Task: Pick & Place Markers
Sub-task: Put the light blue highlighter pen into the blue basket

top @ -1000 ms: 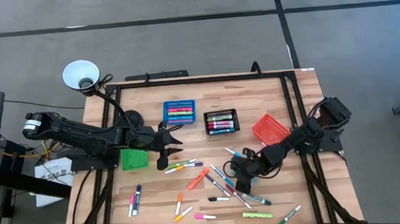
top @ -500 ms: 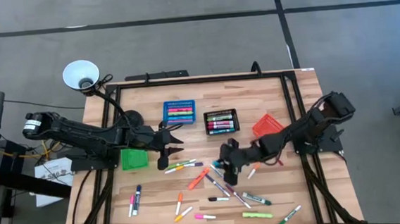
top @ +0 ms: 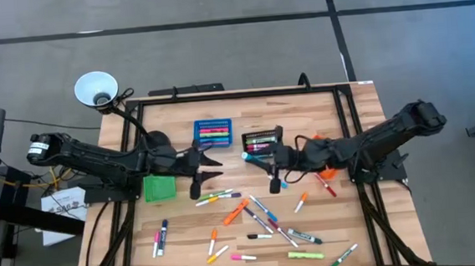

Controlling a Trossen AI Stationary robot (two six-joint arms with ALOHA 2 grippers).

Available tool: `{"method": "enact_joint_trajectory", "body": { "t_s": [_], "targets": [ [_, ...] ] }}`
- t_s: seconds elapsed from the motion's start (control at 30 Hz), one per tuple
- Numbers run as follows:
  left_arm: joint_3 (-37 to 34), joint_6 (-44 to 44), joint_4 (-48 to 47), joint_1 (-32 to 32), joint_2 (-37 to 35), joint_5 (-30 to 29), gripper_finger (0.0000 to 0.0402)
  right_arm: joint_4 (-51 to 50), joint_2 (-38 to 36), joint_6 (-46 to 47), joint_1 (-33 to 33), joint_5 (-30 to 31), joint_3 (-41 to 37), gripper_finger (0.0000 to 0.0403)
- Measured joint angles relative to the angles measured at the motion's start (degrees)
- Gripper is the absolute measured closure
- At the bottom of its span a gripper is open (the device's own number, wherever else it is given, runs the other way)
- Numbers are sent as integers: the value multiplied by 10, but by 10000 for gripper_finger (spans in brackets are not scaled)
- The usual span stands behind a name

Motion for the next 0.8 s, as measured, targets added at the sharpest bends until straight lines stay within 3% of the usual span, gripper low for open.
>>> {"method": "enact_joint_trajectory", "body": {
  "t_s": [0.23,0.57,0.8],
  "targets": [
    [0,4,50,0,0,0,281,142,69,-14,-35,-65,0,333],
    [0,27,63,0,0,0,281,392,215,-12,-76,-93,2,332],
    [0,30,63,0,0,-23,281,384,272,1,-82,-100,55,332]
  ]
}}
